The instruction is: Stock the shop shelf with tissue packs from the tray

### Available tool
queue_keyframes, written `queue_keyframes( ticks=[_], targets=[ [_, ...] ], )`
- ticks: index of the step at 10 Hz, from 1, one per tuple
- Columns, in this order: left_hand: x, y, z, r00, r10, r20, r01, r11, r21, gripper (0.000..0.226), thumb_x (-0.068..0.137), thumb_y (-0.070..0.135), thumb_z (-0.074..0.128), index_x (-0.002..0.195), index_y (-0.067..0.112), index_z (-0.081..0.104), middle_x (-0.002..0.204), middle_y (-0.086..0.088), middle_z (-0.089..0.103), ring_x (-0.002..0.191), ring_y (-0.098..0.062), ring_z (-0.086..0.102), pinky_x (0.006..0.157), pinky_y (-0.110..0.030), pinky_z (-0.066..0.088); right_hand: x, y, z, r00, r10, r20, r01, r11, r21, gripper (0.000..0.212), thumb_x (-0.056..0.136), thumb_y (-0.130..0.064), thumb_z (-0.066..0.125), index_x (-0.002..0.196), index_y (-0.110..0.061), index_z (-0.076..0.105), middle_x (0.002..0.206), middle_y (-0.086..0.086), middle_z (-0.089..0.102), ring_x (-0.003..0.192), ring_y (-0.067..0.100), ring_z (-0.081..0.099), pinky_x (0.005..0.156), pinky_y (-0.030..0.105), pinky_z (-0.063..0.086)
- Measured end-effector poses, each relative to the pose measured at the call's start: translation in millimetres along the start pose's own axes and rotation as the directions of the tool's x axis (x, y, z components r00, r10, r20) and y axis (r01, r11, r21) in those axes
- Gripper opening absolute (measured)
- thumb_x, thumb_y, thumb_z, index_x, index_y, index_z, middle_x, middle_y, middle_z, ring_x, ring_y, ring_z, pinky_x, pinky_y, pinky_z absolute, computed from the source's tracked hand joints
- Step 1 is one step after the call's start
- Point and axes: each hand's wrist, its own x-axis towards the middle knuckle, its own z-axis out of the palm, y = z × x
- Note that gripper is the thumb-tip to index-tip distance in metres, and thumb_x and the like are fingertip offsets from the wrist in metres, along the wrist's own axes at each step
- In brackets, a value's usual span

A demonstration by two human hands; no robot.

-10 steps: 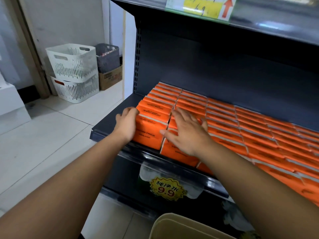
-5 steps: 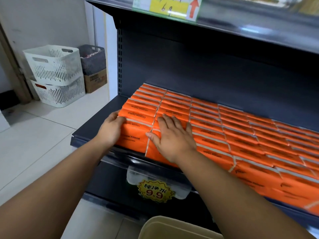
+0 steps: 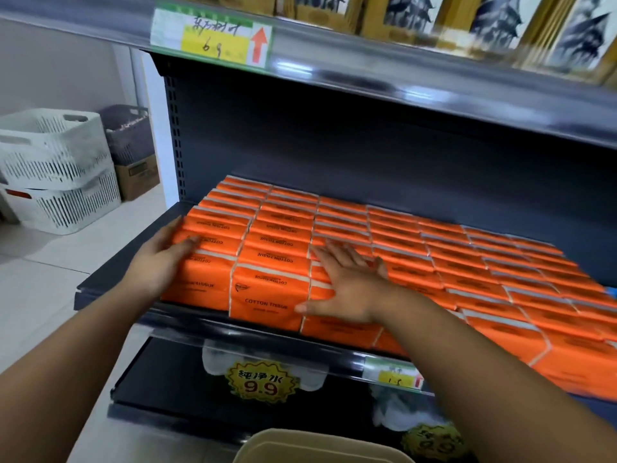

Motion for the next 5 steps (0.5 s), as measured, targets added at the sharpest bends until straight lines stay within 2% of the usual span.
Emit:
queue_keyframes(
  ticks=[1, 2, 3, 4, 5],
  targets=[
    [-3.8, 4.8, 3.0, 1.000, 0.006, 0.012, -0.006, 0.998, 0.058, 0.057, 0.092, 0.033, 0.061, 0.145, 0.033, 0.040, 0.138, -0.001, 0.049, 0.112, -0.015, 0.048, 0.096, -0.028, 0.034, -2.1, 8.4, 11.2, 0.999, -0.001, -0.041, 0.000, 1.000, -0.021, 0.101, 0.077, -0.082, 0.042, 0.150, -0.042, -0.015, 0.161, -0.010, -0.018, 0.149, 0.019, -0.015, 0.114, 0.061, -0.010],
    [-5.3, 9.8, 0.6, 1.000, 0.023, -0.019, -0.018, 0.973, 0.229, 0.063, 0.090, 0.042, 0.062, 0.146, 0.028, 0.038, 0.141, -0.007, 0.049, 0.118, -0.025, 0.050, 0.099, -0.041, 0.038, -2.4, 9.1, 14.0, 0.997, -0.013, -0.073, 0.014, 1.000, 0.003, 0.100, 0.078, -0.082, 0.041, 0.151, -0.041, -0.013, 0.161, -0.011, -0.016, 0.149, 0.018, -0.014, 0.114, 0.059, -0.011],
    [-10.9, 18.3, -1.6, 0.963, 0.203, -0.175, -0.075, 0.832, 0.549, 0.074, 0.076, 0.059, 0.052, 0.141, 0.023, 0.045, 0.147, -0.009, 0.042, 0.133, -0.030, 0.041, 0.110, -0.051, 0.026, -13.5, 13.8, 4.4, 0.998, -0.032, -0.059, 0.034, 0.999, 0.038, 0.105, 0.074, -0.085, 0.042, 0.152, -0.040, -0.011, 0.161, -0.013, -0.014, 0.149, 0.014, -0.013, 0.115, 0.057, -0.013],
    [-30.6, 34.1, 18.9, 0.918, 0.377, -0.120, -0.222, 0.741, 0.633, 0.070, 0.076, 0.060, 0.042, 0.139, 0.028, 0.048, 0.151, -0.003, 0.036, 0.140, -0.023, 0.031, 0.113, -0.049, 0.014, -32.8, 32.7, -3.8, 0.991, -0.022, -0.131, 0.033, 0.996, 0.082, 0.103, 0.073, -0.086, 0.042, 0.152, -0.041, -0.006, 0.161, -0.016, -0.009, 0.148, 0.010, -0.010, 0.115, 0.055, -0.014],
    [-58.2, 45.5, 51.8, 0.892, 0.392, 0.226, -0.426, 0.558, 0.712, 0.081, 0.072, 0.074, 0.027, 0.143, 0.038, 0.038, 0.158, 0.004, 0.025, 0.144, -0.020, 0.023, 0.114, -0.047, 0.008, -58.3, 56.7, -4.9, 0.980, 0.028, -0.195, -0.014, 0.997, 0.076, 0.097, 0.075, -0.083, 0.041, 0.152, -0.042, 0.000, 0.161, -0.017, -0.003, 0.149, 0.009, -0.004, 0.116, 0.054, -0.007]
  ],
)
